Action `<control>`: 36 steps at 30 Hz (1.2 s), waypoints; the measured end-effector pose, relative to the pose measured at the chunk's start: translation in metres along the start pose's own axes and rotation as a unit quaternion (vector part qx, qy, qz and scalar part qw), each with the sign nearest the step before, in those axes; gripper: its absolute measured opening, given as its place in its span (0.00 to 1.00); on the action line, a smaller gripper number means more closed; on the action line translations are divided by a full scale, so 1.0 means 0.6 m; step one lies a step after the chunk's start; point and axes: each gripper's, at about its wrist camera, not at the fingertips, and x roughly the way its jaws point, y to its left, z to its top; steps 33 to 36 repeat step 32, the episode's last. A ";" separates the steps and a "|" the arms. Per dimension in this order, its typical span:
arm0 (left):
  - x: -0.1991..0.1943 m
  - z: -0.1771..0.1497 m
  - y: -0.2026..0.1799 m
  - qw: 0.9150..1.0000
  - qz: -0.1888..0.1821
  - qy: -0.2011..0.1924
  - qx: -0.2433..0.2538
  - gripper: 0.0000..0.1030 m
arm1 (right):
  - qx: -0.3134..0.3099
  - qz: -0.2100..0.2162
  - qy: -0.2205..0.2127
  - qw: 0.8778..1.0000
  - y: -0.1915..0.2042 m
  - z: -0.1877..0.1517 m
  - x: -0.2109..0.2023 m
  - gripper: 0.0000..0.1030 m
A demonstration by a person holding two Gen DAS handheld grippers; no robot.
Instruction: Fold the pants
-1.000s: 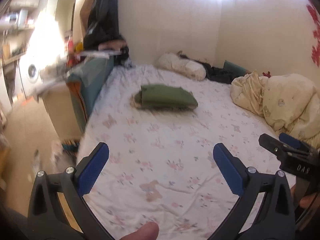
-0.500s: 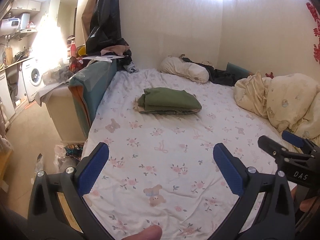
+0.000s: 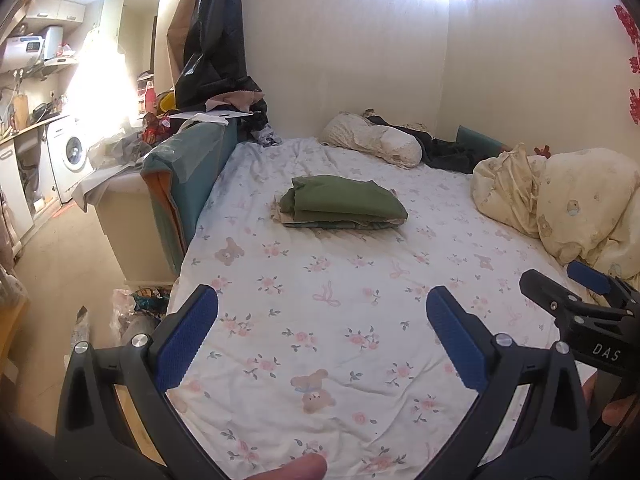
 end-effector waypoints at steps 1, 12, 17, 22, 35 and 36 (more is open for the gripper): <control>0.001 0.000 0.001 1.000 0.000 0.001 -0.002 1.00 | -0.001 -0.001 0.000 1.000 0.000 0.000 0.000 1.00; 0.000 0.000 0.007 1.000 0.006 -0.001 -0.004 1.00 | -0.009 -0.001 -0.002 1.000 0.001 0.009 -0.001 1.00; -0.001 0.000 0.008 1.000 0.006 -0.002 -0.004 1.00 | -0.009 -0.001 -0.002 1.000 0.003 0.007 -0.001 1.00; 0.000 0.001 0.008 1.000 0.007 -0.002 -0.003 1.00 | -0.009 -0.001 -0.002 1.000 0.004 0.006 -0.001 1.00; -0.001 -0.002 0.014 1.000 0.000 0.001 -0.003 1.00 | -0.011 -0.001 -0.002 1.000 0.007 0.009 -0.002 1.00; -0.001 -0.002 0.014 1.000 0.000 0.001 -0.003 1.00 | -0.011 -0.001 -0.002 1.000 0.007 0.009 -0.002 1.00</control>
